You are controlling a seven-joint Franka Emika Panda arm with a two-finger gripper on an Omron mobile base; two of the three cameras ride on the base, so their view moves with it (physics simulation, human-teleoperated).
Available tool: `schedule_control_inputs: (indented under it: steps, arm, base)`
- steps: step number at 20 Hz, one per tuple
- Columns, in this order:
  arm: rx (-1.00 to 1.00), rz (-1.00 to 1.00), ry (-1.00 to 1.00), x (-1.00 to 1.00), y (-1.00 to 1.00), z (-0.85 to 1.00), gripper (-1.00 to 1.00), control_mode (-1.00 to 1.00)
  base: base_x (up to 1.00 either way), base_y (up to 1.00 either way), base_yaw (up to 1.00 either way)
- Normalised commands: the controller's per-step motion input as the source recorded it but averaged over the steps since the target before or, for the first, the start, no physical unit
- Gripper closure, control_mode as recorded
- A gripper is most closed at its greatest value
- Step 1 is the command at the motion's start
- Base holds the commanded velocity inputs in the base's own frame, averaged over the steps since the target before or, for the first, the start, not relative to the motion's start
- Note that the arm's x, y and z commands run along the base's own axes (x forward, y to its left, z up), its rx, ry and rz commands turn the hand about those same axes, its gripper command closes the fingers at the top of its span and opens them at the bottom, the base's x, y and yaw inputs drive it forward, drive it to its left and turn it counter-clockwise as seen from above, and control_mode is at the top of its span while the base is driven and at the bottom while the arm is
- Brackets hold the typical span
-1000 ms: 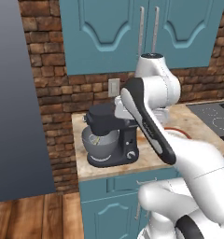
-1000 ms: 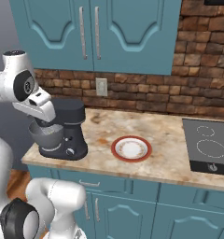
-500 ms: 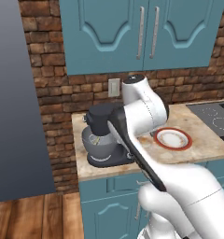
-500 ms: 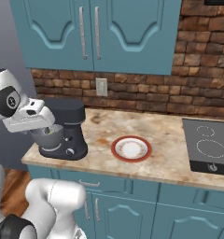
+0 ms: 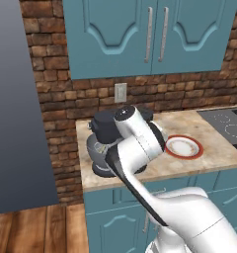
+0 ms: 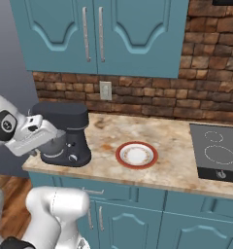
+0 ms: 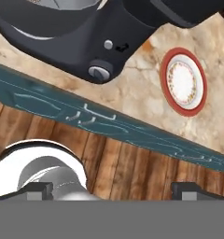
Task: Add butter and sugar cubes to the stand mixer bowl and then turn on the stand mixer to begin making frosting.
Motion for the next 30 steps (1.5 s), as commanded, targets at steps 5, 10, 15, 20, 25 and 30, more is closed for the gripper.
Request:
schedule_control_inputs:
  steps: [5, 10, 15, 20, 25, 30]
  arm:
    - [-0.12, 0.13, -0.06, 0.06, -0.14, -0.42, -1.0, -1.0]
    - [-0.03, 0.11, -0.06, 0.3, -0.14, -0.38, -1.0, -1.0]
    - [-0.05, 0.04, 0.0, 0.39, 0.0, -0.28, -1.0, -1.0]
    - [-0.05, 0.0, 0.0, 0.43, 0.0, -0.33, -1.0, -1.0]
    - [-0.04, 0.0, 0.0, 0.5, 0.0, -0.27, -1.0, -1.0]
    - [-0.03, 0.0, 0.02, 0.4, 0.0, -0.31, -1.0, -1.0]
  base:
    - [0.0, 0.0, 0.0]
    - [0.0, 0.0, 0.0]
    - [0.0, 0.0, 0.0]
    - [0.0, 0.0, 0.0]
    - [0.0, 0.0, 0.0]
    - [0.0, 0.0, 0.0]
